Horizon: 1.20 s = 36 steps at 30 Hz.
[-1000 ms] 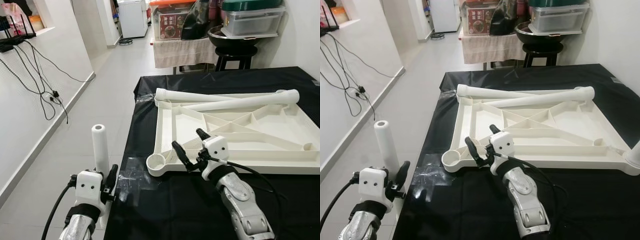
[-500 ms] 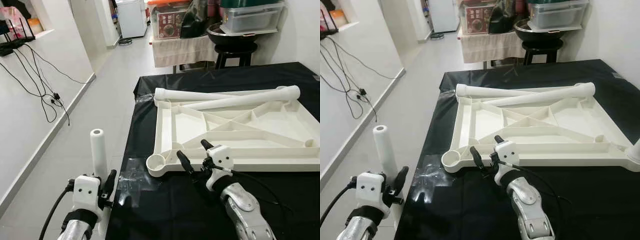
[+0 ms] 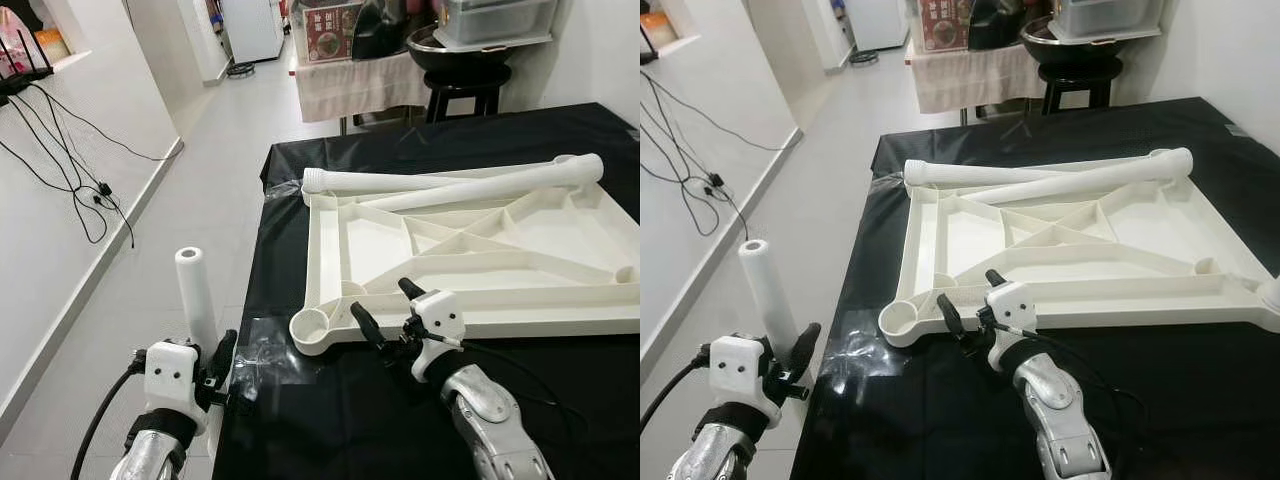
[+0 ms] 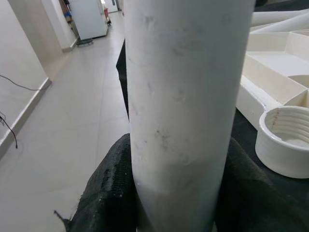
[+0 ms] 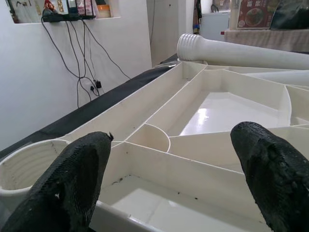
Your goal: Building children table
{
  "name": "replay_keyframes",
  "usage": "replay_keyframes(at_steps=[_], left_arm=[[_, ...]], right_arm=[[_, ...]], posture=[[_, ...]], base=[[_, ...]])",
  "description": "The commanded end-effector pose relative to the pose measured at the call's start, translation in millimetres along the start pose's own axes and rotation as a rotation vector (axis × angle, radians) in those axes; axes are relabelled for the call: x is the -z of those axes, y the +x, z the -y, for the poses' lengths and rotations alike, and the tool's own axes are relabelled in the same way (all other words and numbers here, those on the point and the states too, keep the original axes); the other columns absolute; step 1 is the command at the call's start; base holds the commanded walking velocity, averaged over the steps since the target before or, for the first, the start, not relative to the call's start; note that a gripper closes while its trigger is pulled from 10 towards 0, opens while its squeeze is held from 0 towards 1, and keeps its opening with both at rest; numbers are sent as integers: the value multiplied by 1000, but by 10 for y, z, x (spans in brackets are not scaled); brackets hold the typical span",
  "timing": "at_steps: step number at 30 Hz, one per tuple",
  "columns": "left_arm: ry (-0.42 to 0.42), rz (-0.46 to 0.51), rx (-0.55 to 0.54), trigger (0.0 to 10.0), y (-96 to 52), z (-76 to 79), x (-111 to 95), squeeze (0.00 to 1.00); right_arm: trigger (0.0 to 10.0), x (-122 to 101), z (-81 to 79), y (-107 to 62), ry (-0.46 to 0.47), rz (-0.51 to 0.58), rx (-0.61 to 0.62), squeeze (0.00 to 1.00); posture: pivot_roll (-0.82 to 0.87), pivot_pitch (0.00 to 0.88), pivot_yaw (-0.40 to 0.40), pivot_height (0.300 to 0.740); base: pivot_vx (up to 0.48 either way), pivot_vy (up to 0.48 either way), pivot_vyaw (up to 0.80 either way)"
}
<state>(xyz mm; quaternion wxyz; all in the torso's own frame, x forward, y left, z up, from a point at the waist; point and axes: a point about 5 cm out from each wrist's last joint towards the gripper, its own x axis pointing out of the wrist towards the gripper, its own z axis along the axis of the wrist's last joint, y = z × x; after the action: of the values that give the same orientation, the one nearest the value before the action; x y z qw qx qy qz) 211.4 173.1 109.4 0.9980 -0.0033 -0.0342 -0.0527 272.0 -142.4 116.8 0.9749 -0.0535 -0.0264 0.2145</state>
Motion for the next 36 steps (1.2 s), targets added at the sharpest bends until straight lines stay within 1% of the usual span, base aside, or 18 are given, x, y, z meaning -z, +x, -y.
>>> replay_keyframes(at_steps=[1, 16, 36], left_arm=[[-5, 9, 0, 10000, 7, -18, -40, 0], [-24, 19, 8, 10000, 5, -14, -73, 0], [-24, 18, 9, 10000, 16, -26, -82, 0]], right_arm=[[10000, -45, -32, 13, -2, 20, -22, 0], [10000, -58, -13, -3, 21, 23, -31, 0], [10000, -53, -4, 7, 45, 23, -38, 0]], posture=[[-141, 117, 109, 740], [-135, 132, 107, 740], [-134, 134, 108, 740]], base=[[0, 0, 0], [0, 0, 0], [0, 0, 0]])
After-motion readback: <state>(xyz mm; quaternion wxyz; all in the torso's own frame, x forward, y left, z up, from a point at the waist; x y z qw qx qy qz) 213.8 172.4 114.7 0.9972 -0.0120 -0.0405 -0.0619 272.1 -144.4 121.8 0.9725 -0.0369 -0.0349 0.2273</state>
